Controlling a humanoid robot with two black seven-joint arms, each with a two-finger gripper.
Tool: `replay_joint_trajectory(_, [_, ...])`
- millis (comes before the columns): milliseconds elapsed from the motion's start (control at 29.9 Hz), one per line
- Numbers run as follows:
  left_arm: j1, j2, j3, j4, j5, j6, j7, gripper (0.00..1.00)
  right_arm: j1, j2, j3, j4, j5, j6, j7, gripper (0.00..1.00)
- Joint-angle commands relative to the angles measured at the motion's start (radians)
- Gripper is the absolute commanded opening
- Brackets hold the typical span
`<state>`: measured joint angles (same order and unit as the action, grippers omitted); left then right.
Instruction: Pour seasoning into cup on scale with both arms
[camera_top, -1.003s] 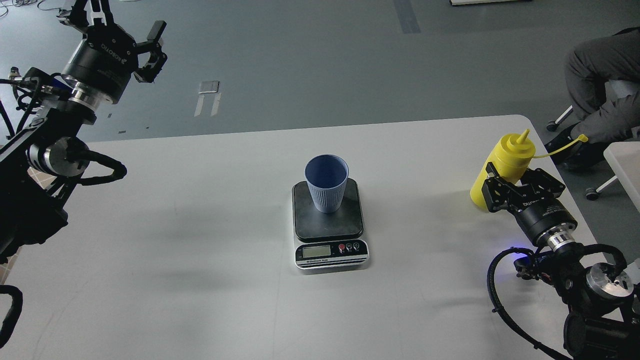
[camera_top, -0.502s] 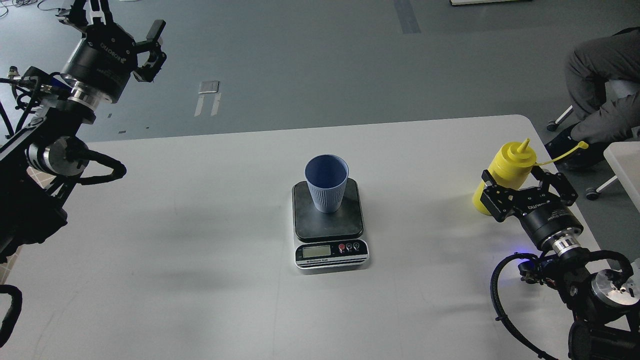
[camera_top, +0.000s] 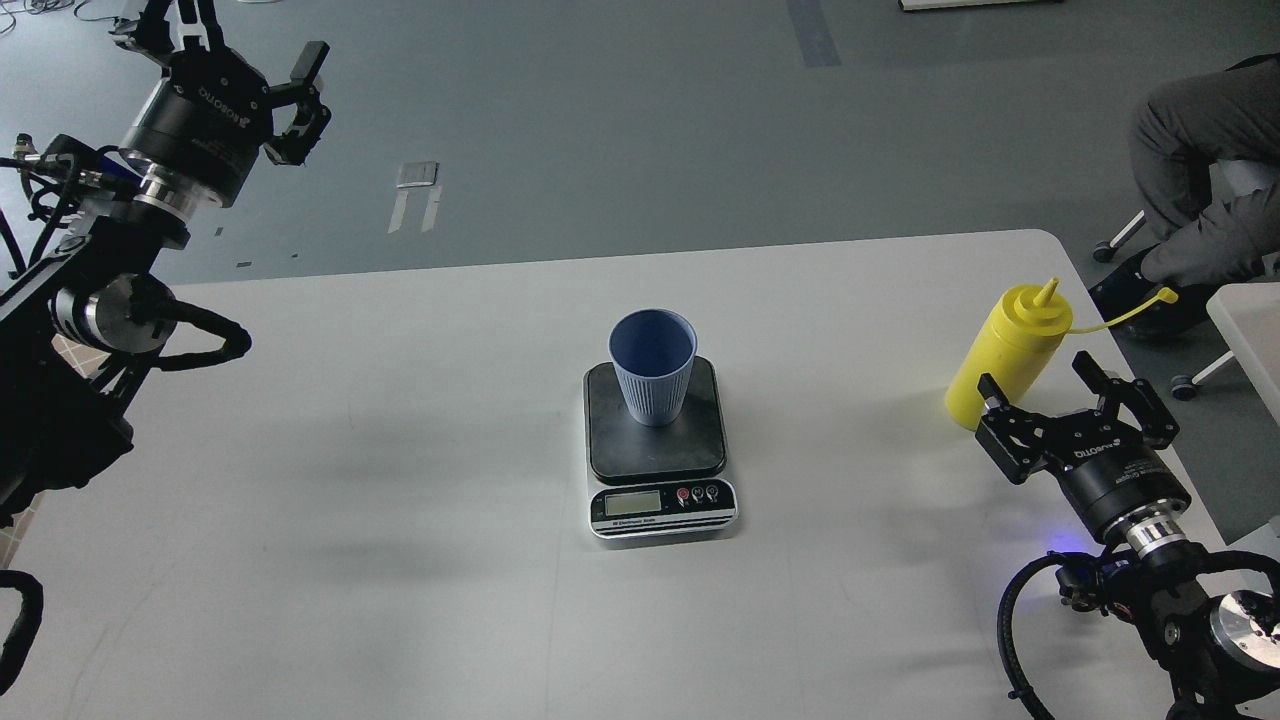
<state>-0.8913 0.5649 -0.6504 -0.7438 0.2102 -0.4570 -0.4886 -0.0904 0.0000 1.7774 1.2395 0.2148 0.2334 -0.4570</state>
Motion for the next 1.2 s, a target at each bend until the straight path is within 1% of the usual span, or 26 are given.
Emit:
replay_joint_trajectory(0, [-0.001,0.0,0.0,0.0,0.0,0.0,0.0,0.98,-0.057,0.0,0.001,0.061,0.0,0.001,-0.002,1.0])
replay_joint_trajectory(100, [0.0,0.0,0.0,0.0,0.0,0.0,0.0,0.98,-0.1,0.0,0.002,0.127,0.002,0.006,-0.005,1.0])
replay_joint_trajectory(234, [0.0,0.001,0.0,0.0,0.0,0.0,0.0,0.98,-0.163,0.0,-0.003,0.262,-0.002,0.035,-0.012,1.0])
replay_joint_trajectory(268, [0.0,0.001,0.0,0.0,0.0,0.0,0.0,0.98,-0.163,0.0,-0.003,0.262,-0.002,0.035,-0.012,1.0])
replay_joint_trajectory(334, [-0.001,0.0,0.0,0.0,0.0,0.0,0.0,0.98,-0.192,0.0,-0.003,0.328,-0.005,0.059,-0.014,1.0])
replay_joint_trajectory(502, [-0.003,0.0,0.0,0.0,0.0,-0.002,0.0,0.98,-0.204,-0.001,-0.004,0.406,-0.008,0.131,-0.015,1.0])
replay_joint_trajectory(635, [-0.003,0.003,0.0,0.0,0.0,-0.005,0.0,0.98,-0.178,-0.128,-0.006,0.443,-0.009,0.204,-0.015,1.0])
replay_joint_trajectory(702, [-0.003,0.004,0.0,0.0,0.0,-0.005,0.0,0.98,-0.149,-0.17,-0.006,0.445,-0.011,0.23,-0.015,1.0])
replay_joint_trajectory(736, [-0.003,0.004,0.0,0.0,0.0,-0.005,0.0,0.98,-0.112,-0.222,-0.006,0.443,-0.018,0.255,-0.015,1.0])
replay_joint_trajectory(769, [-0.003,0.004,0.0,0.0,0.0,-0.005,0.0,0.98,-0.094,-0.25,-0.007,0.442,-0.02,0.255,-0.015,1.0])
replay_joint_trajectory(803, [-0.003,0.004,0.0,0.0,0.0,-0.009,0.0,0.98,-0.057,-0.312,-0.006,0.442,-0.021,0.255,-0.015,1.0])
replay_joint_trajectory(836, [-0.005,0.004,0.0,0.0,0.0,-0.012,0.0,0.98,-0.039,-0.345,-0.007,0.442,-0.023,0.255,-0.015,1.0])
replay_joint_trajectory(870, [-0.006,0.004,0.0,0.0,0.0,-0.018,0.0,0.98,0.004,-0.41,-0.007,0.439,-0.025,0.255,-0.015,1.0])
replay_joint_trajectory(936, [-0.011,0.006,0.0,0.0,0.0,-0.023,0.0,0.98,0.053,-0.474,-0.007,0.433,-0.028,0.255,-0.015,1.0])
replay_joint_trajectory(970, [-0.014,0.004,0.0,0.0,0.0,-0.026,0.0,0.98,0.11,-0.535,-0.009,0.423,-0.026,0.255,-0.014,1.0])
replay_joint_trajectory(1037, [-0.015,0.006,0.0,0.0,0.0,-0.032,0.0,0.98,0.235,-0.622,-0.035,0.37,-0.025,0.255,-0.014,1.0])
replay_joint_trajectory(1137, [-0.014,0.006,0.0,0.001,0.0,-0.032,0.0,0.98,0.358,-0.663,-0.1,0.289,-0.025,0.255,-0.012,1.0])
replay_joint_trajectory(1171, [-0.015,0.004,0.0,0.004,0.0,-0.032,0.0,0.98,0.459,-0.67,-0.171,0.222,-0.023,0.255,-0.011,1.0])
